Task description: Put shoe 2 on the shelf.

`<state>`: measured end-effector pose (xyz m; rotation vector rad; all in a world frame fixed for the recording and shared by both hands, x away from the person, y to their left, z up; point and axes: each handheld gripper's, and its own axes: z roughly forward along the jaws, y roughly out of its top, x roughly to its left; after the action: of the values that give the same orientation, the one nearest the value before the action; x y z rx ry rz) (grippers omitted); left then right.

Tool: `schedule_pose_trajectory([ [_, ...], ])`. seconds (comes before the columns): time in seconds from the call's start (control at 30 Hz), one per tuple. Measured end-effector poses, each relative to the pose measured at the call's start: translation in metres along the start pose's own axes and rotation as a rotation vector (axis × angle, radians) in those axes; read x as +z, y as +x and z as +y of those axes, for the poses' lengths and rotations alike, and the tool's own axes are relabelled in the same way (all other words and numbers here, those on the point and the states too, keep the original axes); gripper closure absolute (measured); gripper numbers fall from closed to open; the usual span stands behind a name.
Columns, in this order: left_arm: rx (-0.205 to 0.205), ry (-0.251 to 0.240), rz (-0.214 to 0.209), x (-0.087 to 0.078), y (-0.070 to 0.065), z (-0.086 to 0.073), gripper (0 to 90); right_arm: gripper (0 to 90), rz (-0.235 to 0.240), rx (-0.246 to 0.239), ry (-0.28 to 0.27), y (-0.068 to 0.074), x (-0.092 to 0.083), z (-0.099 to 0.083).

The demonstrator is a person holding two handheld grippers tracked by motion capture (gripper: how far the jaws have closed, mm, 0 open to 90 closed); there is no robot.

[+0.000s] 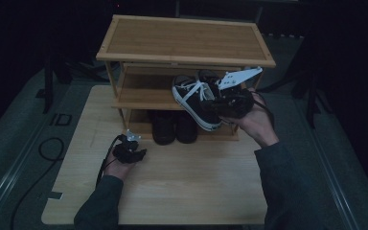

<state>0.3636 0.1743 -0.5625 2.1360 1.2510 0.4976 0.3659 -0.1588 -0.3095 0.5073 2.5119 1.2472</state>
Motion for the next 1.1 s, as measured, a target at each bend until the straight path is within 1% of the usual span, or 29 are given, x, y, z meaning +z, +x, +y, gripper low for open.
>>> schedule_pose_trajectory([
  [0.07, -0.014, -0.012, -0.024, -0.004, 0.0, 0.003, 62.8, 89.9, 0.009, -0.011, -0.002, 0.003, 0.0, -0.002],
  [0.1, -0.019, -0.011, -0.032, -0.006, 0.0, 0.005, 64.0, 89.9, 0.01, -0.013, 0.001, 0.005, 0.001, -0.003],
  [0.13, -0.02, -0.005, -0.053, -0.008, 0.0, 0.008, 65.4, 89.9, 0.011, -0.018, 0.006, 0.006, 0.002, -0.004],
  [0.17, -0.018, -0.006, -0.071, -0.01, -0.001, 0.01, 66.7, 89.9, 0.015, -0.016, 0.01, 0.007, 0.003, -0.006],
  [0.23, -0.005, -0.007, -0.083, -0.014, -0.003, 0.015, 68.7, 89.9, 0.02, -0.017, 0.008, 0.008, 0.004, -0.009],
  [0.3, -0.003, -0.014, -0.1, -0.017, -0.005, 0.019, 69.3, 89.9, 0.024, -0.023, 0.013, 0.011, 0.005, -0.012],
  [0.33, 0.003, -0.018, -0.101, -0.019, -0.006, 0.022, 69.3, 89.9, 0.022, -0.029, 0.015, 0.013, 0.005, -0.013],
  [0.4, 0.009, -0.036, -0.106, -0.025, -0.008, 0.027, 69.2, 89.9, 0.043, -0.034, 0.007, 0.017, 0.005, -0.015],
  [0.5, 0.02, -0.064, -0.111, -0.034, -0.01, 0.036, 69.8, 89.9, 0.049, -0.033, 0.015, 0.02, 0.007, -0.021],
  [0.57, 0.032, -0.072, -0.115, -0.04, -0.011, 0.043, 70.7, 89.9, 0.051, -0.035, 0.02, 0.022, 0.008, -0.026],
  [0.63, 0.051, -0.074, -0.113, -0.045, -0.013, 0.052, 71.9, 89.9, 0.069, -0.037, 0.021, 0.024, 0.01, -0.031],
  [0.73, 0.064, -0.081, -0.113, -0.049, -0.015, 0.063, 74.8, 89.9, 0.092, -0.03, 0.036, 0.024, 0.018, -0.042],
  [0.87, 0.087, -0.087, -0.114, -0.052, -0.018, 0.076, 77.6, 89.8, 0.117, -0.019, 0.041, 0.028, 0.027, -0.056],
  [0.93, 0.102, -0.094, -0.114, -0.054, -0.02, 0.08, 78.1, 89.8, 0.118, -0.012, 0.049, 0.029, 0.031, -0.062],
  [1.03, 0.117, -0.104, -0.121, -0.057, -0.022, 0.086, 78.3, 89.8, 0.127, -0.007, 0.038, 0.03, 0.033, -0.069],
  [1.1, 0.122, -0.108, -0.125, -0.059, -0.024, 0.089, 78.4, 89.8, 0.115, -0.012, 0.037, 0.032, 0.034, -0.073],
])
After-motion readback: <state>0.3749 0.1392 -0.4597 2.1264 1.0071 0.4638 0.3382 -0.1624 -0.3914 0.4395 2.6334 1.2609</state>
